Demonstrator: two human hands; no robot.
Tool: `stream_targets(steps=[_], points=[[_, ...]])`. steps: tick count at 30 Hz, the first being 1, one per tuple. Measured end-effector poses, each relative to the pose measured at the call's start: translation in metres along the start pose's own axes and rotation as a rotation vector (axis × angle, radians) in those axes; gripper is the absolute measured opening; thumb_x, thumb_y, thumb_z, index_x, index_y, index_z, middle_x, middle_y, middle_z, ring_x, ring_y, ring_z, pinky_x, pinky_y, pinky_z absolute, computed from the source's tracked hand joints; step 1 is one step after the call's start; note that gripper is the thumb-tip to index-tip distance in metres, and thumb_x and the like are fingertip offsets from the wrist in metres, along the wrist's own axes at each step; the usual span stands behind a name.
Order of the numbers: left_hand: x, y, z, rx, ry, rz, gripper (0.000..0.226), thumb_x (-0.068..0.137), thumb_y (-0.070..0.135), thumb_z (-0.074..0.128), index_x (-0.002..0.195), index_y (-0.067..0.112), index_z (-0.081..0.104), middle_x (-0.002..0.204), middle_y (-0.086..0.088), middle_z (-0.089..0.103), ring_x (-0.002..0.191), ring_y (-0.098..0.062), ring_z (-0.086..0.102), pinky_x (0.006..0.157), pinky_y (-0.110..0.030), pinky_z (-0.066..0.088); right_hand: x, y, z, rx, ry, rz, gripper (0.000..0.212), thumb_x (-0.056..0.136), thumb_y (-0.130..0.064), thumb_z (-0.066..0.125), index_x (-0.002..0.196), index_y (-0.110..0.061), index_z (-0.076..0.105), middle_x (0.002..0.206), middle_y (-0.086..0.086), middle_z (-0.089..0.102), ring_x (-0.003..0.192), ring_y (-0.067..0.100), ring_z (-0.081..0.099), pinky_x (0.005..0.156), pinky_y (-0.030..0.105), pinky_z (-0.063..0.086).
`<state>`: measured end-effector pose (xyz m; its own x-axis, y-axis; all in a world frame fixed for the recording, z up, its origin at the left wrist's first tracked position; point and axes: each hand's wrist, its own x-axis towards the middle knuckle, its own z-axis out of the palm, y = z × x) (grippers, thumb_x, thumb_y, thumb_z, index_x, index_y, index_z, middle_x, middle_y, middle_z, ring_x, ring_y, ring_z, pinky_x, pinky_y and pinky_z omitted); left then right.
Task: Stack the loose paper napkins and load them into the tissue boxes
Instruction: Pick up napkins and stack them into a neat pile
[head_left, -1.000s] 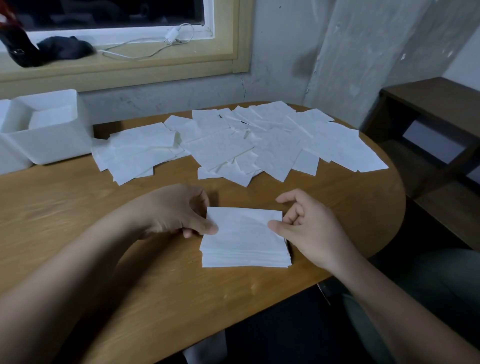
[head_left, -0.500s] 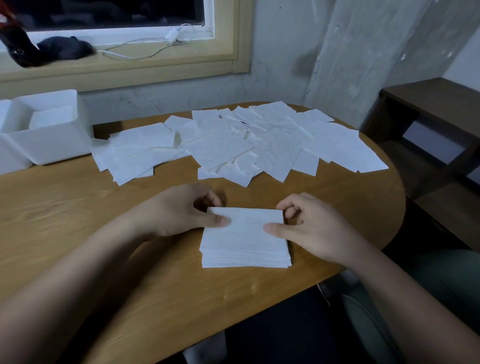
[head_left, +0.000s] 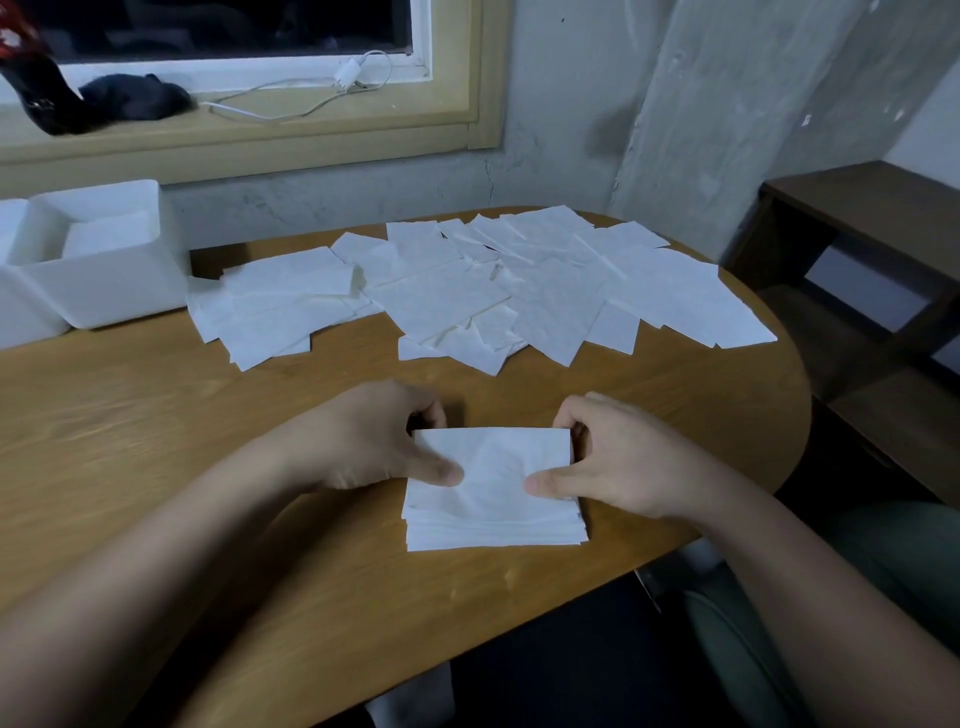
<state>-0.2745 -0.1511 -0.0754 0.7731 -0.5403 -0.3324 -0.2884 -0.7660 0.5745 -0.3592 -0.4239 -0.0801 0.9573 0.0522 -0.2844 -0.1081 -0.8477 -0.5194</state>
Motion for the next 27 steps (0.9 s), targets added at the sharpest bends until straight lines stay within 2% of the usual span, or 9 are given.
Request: stream_targets(steps=[3,7,9,13,17,20,23,25,27], points=[[-0.002,0.002,-0.001,-0.038,-0.016,0.007,0.031,0.078,0.05,0.091,0.095,0.035,0.069,0.091,0.014,0.076,0.087,-0.008,0.07,0.082,-0.039,0.057,0.0,0.0,0.0,0.064,-0.003,-0.002,0.044,0.076,-0.057,0.088,0.1,-0.035,0.059,0.095,-0.011,0.07,0.079,0.005,0.065,0.067,0.028,0.05],[-0.005,0.003,-0.001,-0.088,-0.078,0.013,0.029,0.082,0.047,0.089,0.106,0.04,0.072,0.1,0.02,0.078,0.093,-0.002,0.073,0.094,-0.038,0.059,0.0,0.001,0.002,0.139,-0.034,-0.003,0.045,0.074,-0.051,0.092,0.106,-0.036,0.063,0.095,-0.018,0.074,0.084,0.0,0.07,0.077,0.031,0.061],[-0.005,0.003,-0.001,-0.062,-0.094,0.018,0.024,0.084,0.05,0.087,0.102,0.04,0.075,0.099,0.019,0.078,0.093,-0.003,0.073,0.095,-0.041,0.06,0.001,0.001,0.0,0.163,-0.053,-0.009,0.04,0.075,-0.048,0.092,0.103,-0.033,0.068,0.092,-0.015,0.075,0.079,0.001,0.07,0.074,0.031,0.058],[-0.005,0.003,-0.001,-0.043,-0.102,0.01,0.022,0.083,0.053,0.086,0.094,0.036,0.077,0.093,0.012,0.078,0.091,-0.011,0.073,0.095,-0.048,0.059,0.002,0.001,-0.002,0.163,-0.083,-0.016,0.031,0.078,-0.045,0.091,0.091,-0.024,0.072,0.077,-0.012,0.069,0.064,0.002,0.058,0.063,0.029,0.045],[-0.006,0.003,-0.002,-0.111,-0.078,0.035,0.022,0.083,0.046,0.088,0.095,0.033,0.075,0.095,0.009,0.079,0.093,-0.015,0.074,0.096,-0.051,0.059,0.003,0.001,-0.001,0.13,-0.05,-0.029,0.033,0.074,-0.051,0.089,0.089,-0.031,0.069,0.102,-0.011,0.067,0.087,0.009,0.066,0.08,0.034,0.055],[-0.007,0.004,-0.004,-0.145,-0.052,0.056,0.021,0.085,0.041,0.088,0.096,0.031,0.074,0.095,0.008,0.079,0.091,-0.014,0.073,0.092,-0.046,0.058,0.001,0.0,-0.001,0.147,-0.051,-0.044,0.032,0.076,-0.048,0.089,0.09,-0.031,0.066,0.099,-0.008,0.073,0.088,0.015,0.07,0.078,0.036,0.057],[-0.007,0.007,-0.007,-0.149,-0.029,0.077,0.02,0.087,0.036,0.088,0.096,0.03,0.071,0.096,0.009,0.078,0.091,-0.013,0.072,0.091,-0.046,0.058,0.0,-0.002,-0.002,0.154,-0.02,-0.063,0.033,0.08,-0.043,0.088,0.096,-0.032,0.062,0.097,-0.012,0.075,0.089,0.012,0.073,0.078,0.042,0.062],[-0.008,0.009,-0.01,-0.174,0.04,0.103,0.023,0.087,0.032,0.088,0.1,0.032,0.07,0.1,0.013,0.077,0.093,-0.008,0.071,0.091,-0.043,0.059,-0.001,-0.003,-0.004,0.173,0.064,-0.081,0.037,0.081,-0.039,0.089,0.101,-0.036,0.058,0.099,-0.013,0.074,0.091,0.005,0.072,0.077,0.037,0.062],[-0.007,0.011,-0.011,-0.193,0.167,0.152,0.032,0.086,0.03,0.089,0.106,0.037,0.066,0.106,0.02,0.075,0.101,-0.002,0.069,0.092,-0.036,0.059,-0.001,-0.004,-0.005,0.203,0.172,-0.114,0.043,0.082,-0.035,0.09,0.108,-0.04,0.056,0.099,-0.018,0.07,0.093,-0.003,0.067,0.073,0.023,0.054]])
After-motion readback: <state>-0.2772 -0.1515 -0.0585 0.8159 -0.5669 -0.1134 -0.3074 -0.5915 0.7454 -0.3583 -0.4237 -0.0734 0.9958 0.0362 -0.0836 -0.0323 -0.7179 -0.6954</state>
